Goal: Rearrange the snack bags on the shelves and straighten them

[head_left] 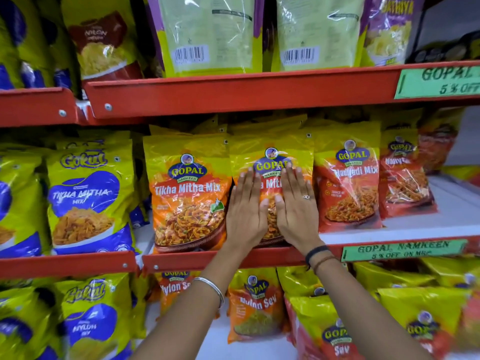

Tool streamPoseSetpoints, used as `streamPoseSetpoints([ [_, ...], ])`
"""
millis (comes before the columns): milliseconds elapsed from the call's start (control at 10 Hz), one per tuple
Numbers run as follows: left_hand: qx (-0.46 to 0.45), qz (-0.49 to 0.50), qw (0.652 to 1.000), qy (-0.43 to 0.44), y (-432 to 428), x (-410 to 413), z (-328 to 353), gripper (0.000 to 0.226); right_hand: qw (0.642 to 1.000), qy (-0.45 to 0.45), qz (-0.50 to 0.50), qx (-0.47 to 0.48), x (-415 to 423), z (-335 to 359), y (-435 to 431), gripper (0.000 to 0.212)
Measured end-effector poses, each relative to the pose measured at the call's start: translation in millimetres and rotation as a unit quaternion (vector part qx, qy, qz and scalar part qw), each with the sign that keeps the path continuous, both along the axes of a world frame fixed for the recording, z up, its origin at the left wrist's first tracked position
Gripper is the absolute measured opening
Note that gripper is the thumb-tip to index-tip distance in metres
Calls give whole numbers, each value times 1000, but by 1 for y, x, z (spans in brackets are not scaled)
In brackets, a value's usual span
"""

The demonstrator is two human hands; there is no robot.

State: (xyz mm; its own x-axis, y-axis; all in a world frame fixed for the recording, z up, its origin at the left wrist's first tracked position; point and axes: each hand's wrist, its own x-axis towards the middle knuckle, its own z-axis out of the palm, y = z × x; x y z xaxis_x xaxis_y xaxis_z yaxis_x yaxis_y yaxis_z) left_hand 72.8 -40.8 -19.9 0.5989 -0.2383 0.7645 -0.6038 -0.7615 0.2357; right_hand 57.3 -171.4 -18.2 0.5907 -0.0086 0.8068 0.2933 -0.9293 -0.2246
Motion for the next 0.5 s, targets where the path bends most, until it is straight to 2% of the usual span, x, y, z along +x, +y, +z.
streamPoseSetpoints([
  [200, -3, 14, 1000, 15, -2, 4, -3, 59, 998, 41, -43, -32, 7, -1, 0, 60],
  [300, 15, 22, 999, 46, -1, 1, 2, 59, 996, 76, -45, -32, 1, 4, 1, 61],
  [400, 43, 15, 998, 38, 7, -15, 10, 60, 995, 89, -36, -26, -17, 10, 5, 62],
  [500, 12, -30, 999, -3, 29, -46, 23, 62, 999, 32, -5, 16, -46, 24, 23, 60],
])
